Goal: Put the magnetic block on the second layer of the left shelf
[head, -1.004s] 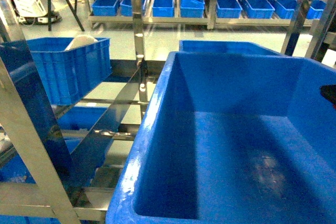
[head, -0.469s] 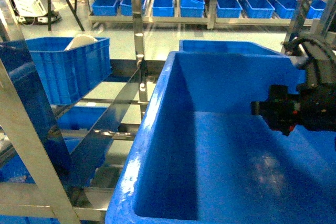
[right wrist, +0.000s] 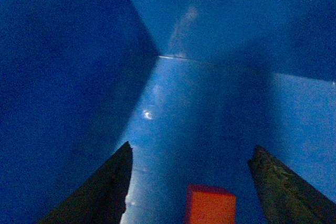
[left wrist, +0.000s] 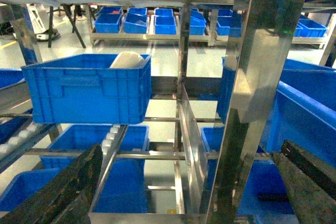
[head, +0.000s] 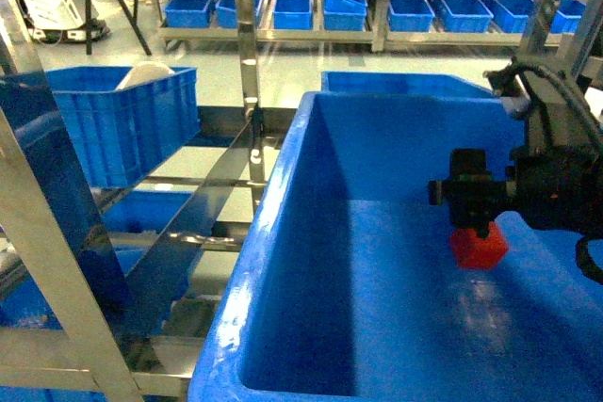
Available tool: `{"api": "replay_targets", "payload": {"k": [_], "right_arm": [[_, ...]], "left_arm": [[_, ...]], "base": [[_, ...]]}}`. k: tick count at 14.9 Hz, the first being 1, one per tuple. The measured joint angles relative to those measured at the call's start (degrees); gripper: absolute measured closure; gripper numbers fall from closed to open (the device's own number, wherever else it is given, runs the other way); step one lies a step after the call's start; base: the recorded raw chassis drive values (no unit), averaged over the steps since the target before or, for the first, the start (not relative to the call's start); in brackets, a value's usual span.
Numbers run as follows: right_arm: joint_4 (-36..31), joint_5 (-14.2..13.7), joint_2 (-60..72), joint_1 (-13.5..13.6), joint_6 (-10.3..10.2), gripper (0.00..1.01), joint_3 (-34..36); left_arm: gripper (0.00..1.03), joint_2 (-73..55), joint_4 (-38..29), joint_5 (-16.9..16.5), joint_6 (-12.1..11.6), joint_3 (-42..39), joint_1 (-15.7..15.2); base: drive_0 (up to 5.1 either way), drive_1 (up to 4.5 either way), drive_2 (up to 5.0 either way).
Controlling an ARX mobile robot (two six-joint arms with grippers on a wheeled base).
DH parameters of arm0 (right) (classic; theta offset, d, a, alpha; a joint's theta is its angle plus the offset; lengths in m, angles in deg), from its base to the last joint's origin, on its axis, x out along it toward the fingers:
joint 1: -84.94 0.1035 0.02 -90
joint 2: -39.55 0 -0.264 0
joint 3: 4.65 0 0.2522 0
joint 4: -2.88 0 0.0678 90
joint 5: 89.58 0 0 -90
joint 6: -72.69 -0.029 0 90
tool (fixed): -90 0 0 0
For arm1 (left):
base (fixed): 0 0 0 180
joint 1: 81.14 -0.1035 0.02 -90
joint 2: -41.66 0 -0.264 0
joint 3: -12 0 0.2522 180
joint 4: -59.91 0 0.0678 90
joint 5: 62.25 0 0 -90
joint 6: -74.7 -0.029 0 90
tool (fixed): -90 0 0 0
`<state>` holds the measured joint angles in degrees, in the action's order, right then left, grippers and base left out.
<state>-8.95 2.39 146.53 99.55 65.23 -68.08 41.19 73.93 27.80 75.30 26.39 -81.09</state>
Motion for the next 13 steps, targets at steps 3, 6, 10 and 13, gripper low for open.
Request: {"api": "replay_targets", "payload": {"k": [3,6,10,13], "right_arm": [[-0.04,-0.09,-11.8,1.77,0.94,0.02,7.85],[2.54,-5.55,-27.56,4.17,5.27,0.03,18.49],[18.01,-10.97,-57.0,4.44,7.23,0.03,25.86],[19.06,-8.41,-62.4,1.51,4.0,0.03,27.96]], "left_arm": [[0.05,0.0,0.0,0.0,0.0,0.0,0.0],[0.05,0.0,0.0,0.0,0.0,0.0,0.0],[0.05,0.0,0.0,0.0,0.0,0.0,0.0],[0.05,0.0,0.0,0.0,0.0,0.0,0.0]], "base": [[0.0,0.0,0.0],[0.0,0.0,0.0],[0.0,0.0,0.0],[0.0,0.0,0.0]]}}
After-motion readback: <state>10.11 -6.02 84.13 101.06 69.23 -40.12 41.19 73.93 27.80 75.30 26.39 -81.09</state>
